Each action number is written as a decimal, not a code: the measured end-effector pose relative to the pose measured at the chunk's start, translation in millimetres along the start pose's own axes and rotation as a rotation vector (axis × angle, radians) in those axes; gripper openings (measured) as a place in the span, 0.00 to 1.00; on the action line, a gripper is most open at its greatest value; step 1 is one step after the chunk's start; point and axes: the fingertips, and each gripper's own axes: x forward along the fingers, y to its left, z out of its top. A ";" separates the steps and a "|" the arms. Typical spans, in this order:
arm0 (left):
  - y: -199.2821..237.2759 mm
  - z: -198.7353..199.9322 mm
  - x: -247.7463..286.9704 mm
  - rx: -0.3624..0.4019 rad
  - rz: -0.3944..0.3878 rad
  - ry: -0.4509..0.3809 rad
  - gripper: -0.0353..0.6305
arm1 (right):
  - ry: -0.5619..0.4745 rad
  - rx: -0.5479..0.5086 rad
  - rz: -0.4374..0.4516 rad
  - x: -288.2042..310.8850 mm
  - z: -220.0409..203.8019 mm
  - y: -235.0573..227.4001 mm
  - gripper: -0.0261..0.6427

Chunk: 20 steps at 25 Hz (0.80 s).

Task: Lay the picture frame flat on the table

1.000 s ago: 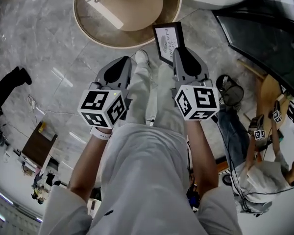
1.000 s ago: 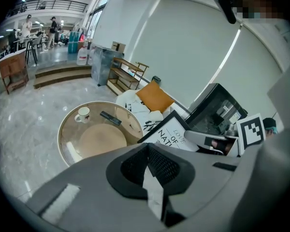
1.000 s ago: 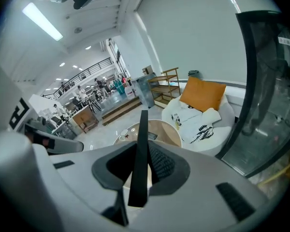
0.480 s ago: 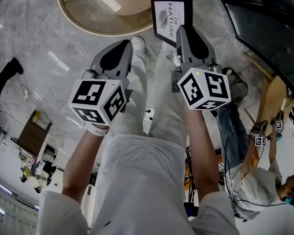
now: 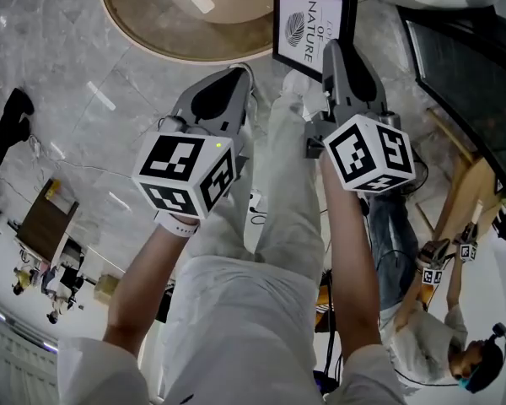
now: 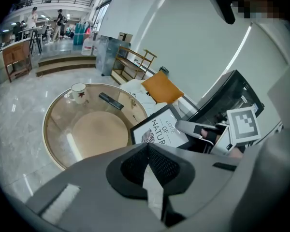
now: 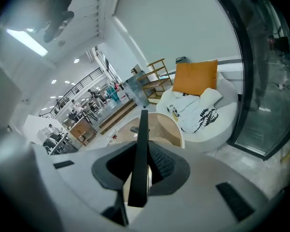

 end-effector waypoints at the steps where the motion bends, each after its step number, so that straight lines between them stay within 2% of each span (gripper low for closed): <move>1: 2.1 -1.4 3.7 -0.004 0.000 0.000 0.06 | -0.001 -0.002 0.001 4.5 -0.3 -2.1 0.13; 8: 15.1 -22.2 20.1 -0.035 0.024 -0.001 0.06 | -0.033 0.018 0.020 25.6 -4.8 -9.7 0.13; 20: 33.8 -17.9 51.4 -0.057 0.029 0.005 0.06 | -0.030 0.032 0.041 70.2 -13.6 -15.1 0.13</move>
